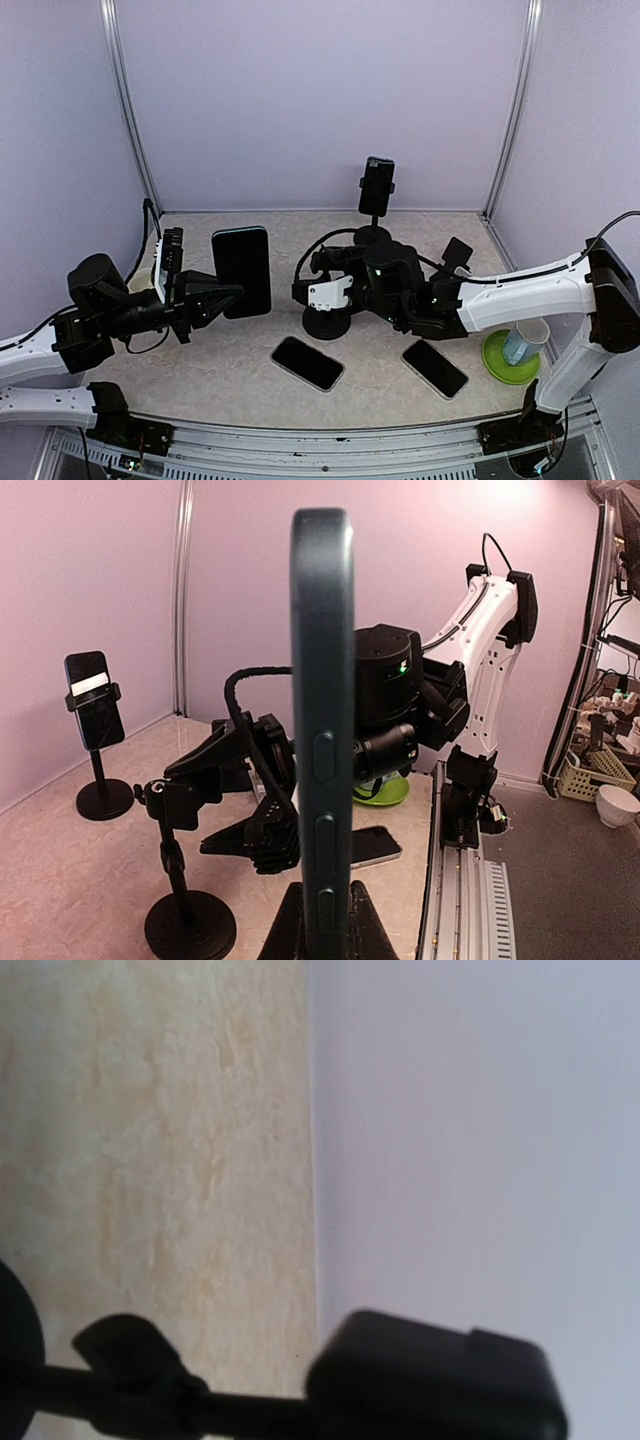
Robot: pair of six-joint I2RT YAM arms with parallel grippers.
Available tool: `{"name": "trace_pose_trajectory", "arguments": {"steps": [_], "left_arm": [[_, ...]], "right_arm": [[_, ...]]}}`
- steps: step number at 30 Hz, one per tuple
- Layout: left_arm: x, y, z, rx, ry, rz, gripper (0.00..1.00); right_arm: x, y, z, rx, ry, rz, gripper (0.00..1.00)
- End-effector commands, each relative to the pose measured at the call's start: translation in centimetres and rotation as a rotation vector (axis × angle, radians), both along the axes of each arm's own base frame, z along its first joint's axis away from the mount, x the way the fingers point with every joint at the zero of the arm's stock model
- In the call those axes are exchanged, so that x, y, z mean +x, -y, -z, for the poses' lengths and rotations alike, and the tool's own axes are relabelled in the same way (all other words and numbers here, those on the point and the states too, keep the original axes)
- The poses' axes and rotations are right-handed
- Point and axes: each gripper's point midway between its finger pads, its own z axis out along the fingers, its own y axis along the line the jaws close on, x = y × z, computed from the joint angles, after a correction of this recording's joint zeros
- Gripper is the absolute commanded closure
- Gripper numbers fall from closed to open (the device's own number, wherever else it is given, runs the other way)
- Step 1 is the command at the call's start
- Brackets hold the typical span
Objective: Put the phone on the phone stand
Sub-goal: Adjust the phone stand at the center of the board.
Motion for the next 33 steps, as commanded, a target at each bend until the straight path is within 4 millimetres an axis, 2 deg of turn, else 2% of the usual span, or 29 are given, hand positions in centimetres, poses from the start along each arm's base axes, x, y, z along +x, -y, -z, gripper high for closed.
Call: {"name": "trace_pose_trajectory", "arguments": {"steps": [1,5,11,21,26,29,30,33], "left_arm": [[0.0,-0.3,-1.4,-0.034,0.047,-0.012,1.00],[0.0,-0.3,-1.4,-0.033,0.048,-0.013,1.00],[0.1,-0.3,-1.4,-0.033,0.048,-0.013,1.00],[0.0,-0.4,-1.6,-0.035,0.054,-0.006,1.00],[0.0,-0.3,-1.6,-0.034,0.055,-0.005,1.00],[0.1,-0.3,-1.6,-0.035,0.055,-0.004,1.00],[0.0,-0.3,-1.6,-0.034,0.054,-0.002,1.00],[0.1,-0.3,-1.6,-0.036,0.053,-0.002,1.00]], "right_arm": [[0.2,-0.8,0.3,-0.017,0.059,-0.003,0.30],[0.6,-0.9,0.8,-0.046,0.075,0.019,0.47],[0.6,-1.0,1.3,-0.098,0.102,0.026,0.52],[-0.3,-0.7,4.2,-0.318,0.065,0.013,0.61],[-0.4,-0.2,4.8,-0.401,0.074,0.039,0.61],[-0.4,-0.5,4.4,-0.375,0.065,0.048,0.58],[-0.2,-0.7,4.0,-0.351,0.059,0.058,0.56],[-0.1,-1.6,2.3,-0.262,0.034,0.075,0.40]]}}
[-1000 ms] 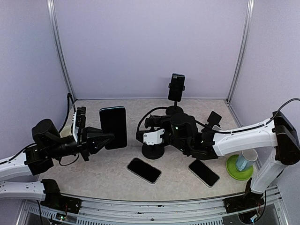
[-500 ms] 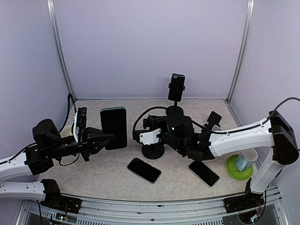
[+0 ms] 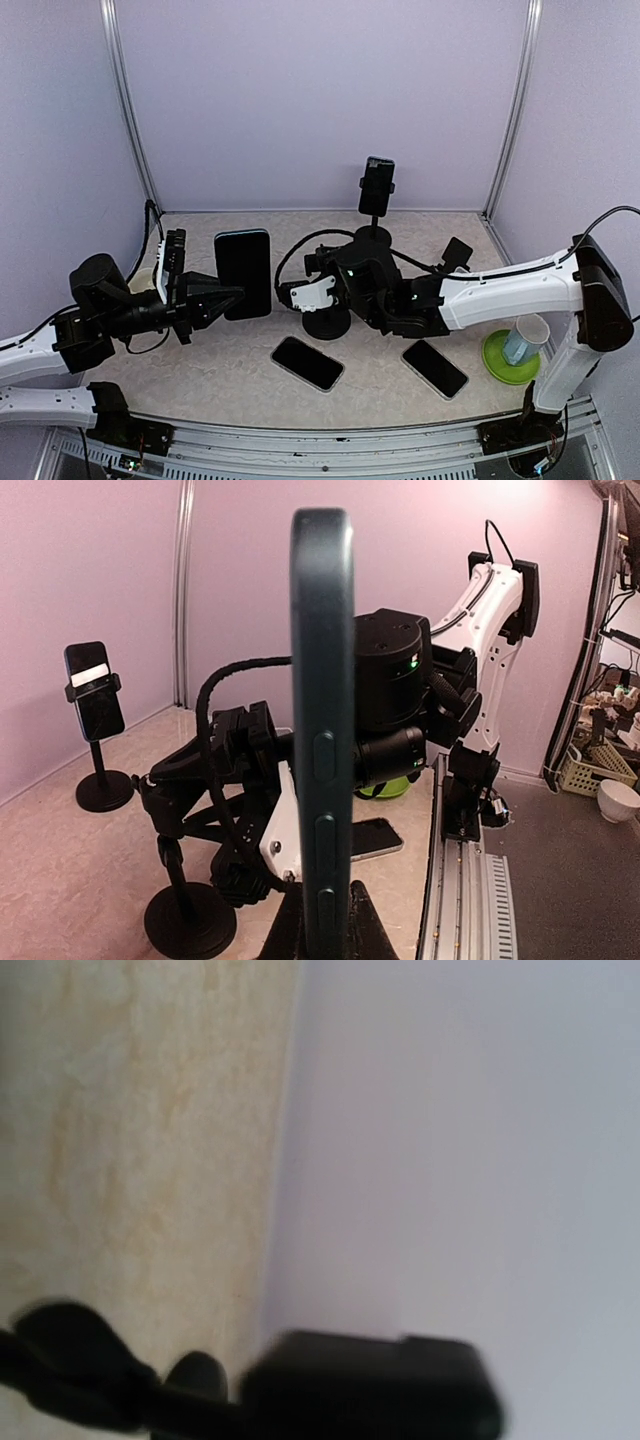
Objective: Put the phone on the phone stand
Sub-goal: Adjust the phone stand at the center of the board.
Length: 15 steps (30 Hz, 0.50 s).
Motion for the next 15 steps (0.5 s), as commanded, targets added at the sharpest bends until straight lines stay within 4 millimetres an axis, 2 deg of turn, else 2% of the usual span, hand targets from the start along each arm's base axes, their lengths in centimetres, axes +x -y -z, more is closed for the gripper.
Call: {"name": "trace_pose_trajectory", "arguments": {"steps": [1,3,7,10,15], "left_arm": [[-0.1,-0.3,-2.0,-0.054,0.057,0.001,1.00],[-0.2,-0.3,-2.1,-0.056,0.057,0.000,1.00],[-0.3,-0.6,-2.3,-0.062,0.060,-0.005,1.00],[-0.3,-0.6,-2.3,-0.061,0.057,-0.006,1.00],[-0.3,-0.5,-2.2,-0.061,0.050,-0.001,1.00]], "right_arm": [[-0.8,-0.6,2.2,-0.031,-0.097,-0.004,0.34],[-1.3,-1.0,1.2,0.024,-0.126,-0.028,0.29],[-2.9,-1.4,-1.2,0.145,-0.198,-0.097,0.26],[-4.5,-1.2,-4.4,0.272,-0.244,-0.167,0.19],[-6.9,0.1,-9.3,0.446,-0.293,-0.256,0.00]]}}
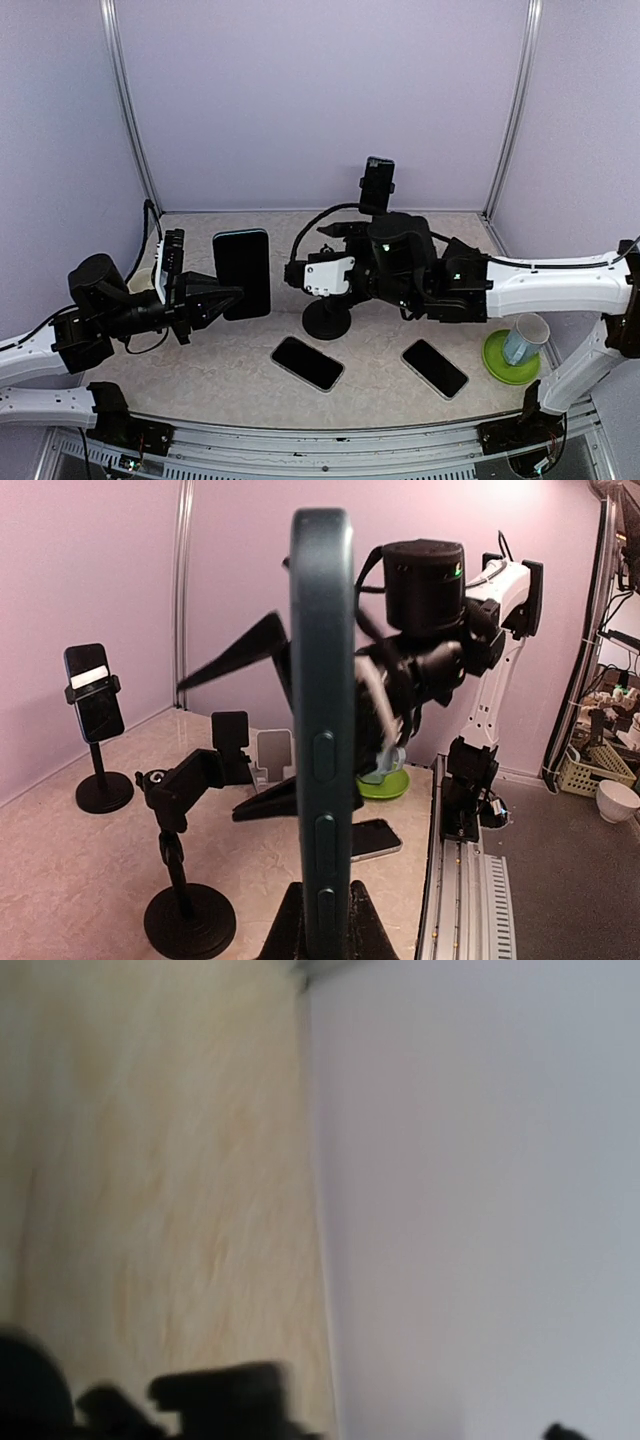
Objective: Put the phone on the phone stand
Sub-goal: Adjust the phone stand at the center of the board, then pass from the left arm to the right
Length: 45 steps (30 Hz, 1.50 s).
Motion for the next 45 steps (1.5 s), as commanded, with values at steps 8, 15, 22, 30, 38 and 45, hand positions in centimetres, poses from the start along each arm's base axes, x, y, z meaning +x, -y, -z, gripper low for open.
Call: {"name": "trace_pose_trajectory", "arguments": {"steps": [8,15,22,30,38,45], "left_arm": [[-0.3,0.4,-2.0,-0.059,0.040,0.026,1.00],[-0.4,1.5,-2.1,-0.053,0.034,0.049,1.00],[-0.7,3.0,-1.9,-0.044,0.028,0.080,1.00],[-1.2,4.1,-2.2,-0.050,0.030,0.111,0.99],[-1.4,5.1,-2.0,-0.040,0.017,0.139,1.00],[-1.3,5.9,-1.6,-0.040,0.007,0.155,1.00]], "right_arm": [[-5.4,4.1,-13.0,0.574,-0.225,-0.165,0.00],[-6.6,4.0,-14.6,0.675,-0.655,-0.279,0.01],[-9.0,2.8,-14.6,0.689,-1.042,-0.474,0.09],[-11.1,0.8,-12.7,0.608,-1.232,-0.639,0.01],[-10.6,-1.6,-10.2,0.510,-1.208,-0.587,0.12],[-12.1,-3.0,-10.4,0.491,-1.197,-0.655,0.18]]}}
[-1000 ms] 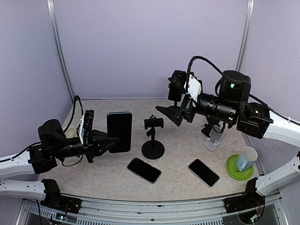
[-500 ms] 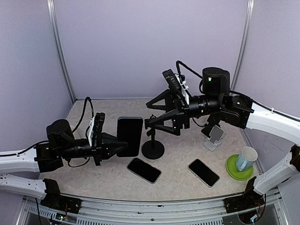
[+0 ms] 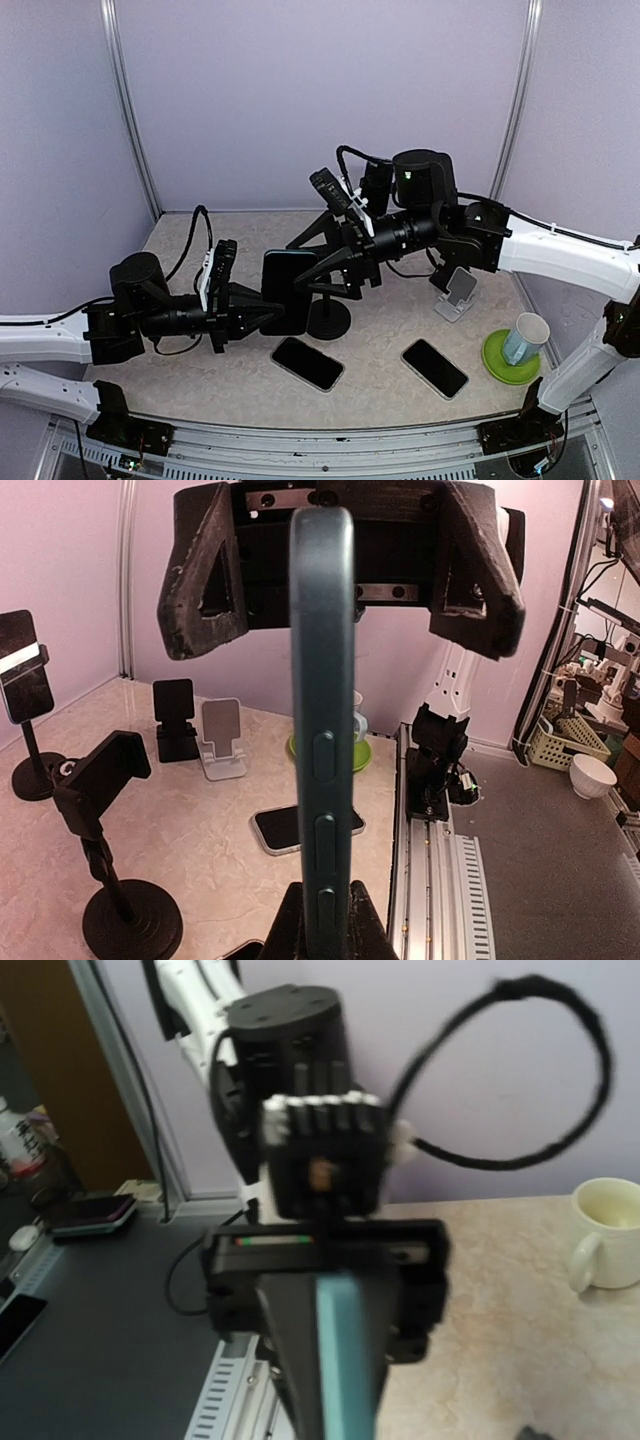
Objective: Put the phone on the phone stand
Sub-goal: Pass from the left arm to the right
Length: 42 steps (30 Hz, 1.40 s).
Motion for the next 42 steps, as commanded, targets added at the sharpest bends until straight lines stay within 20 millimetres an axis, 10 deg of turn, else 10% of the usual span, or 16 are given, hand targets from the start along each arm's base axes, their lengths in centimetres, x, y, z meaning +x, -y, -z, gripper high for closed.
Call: {"name": "trace_pose_trajectory", "arguments": {"steps": [1,17,26,31,42], "left_arm": [[-0.5,0.4,-4.0,-0.115,0.062,0.028,1.00],[-0.2,0.4,-4.1,-0.113,0.062,0.016,0.99],[-0.2,0.3,-4.3,-0.116,0.068,0.011,0.99],[-0.2,0.2,-4.2,-0.114,0.067,0.008,0.99],[0.0,-0.9,-4.4,-0.112,0.080,-0.041,0.36]], "right_arm": [[-1.5,-0.9,-1.2,0.045,0.033,-0.055,0.21],[-2.6,-2.5,-1.7,0.087,0.036,-0.080,0.56],[-2.9,-2.5,-2.0,0.095,0.038,-0.106,0.98],[-3.1,-2.5,-1.9,0.095,0.039,-0.118,1.00],[1.1,0.8,-3.3,0.099,0.080,0.023,1.00]]}}
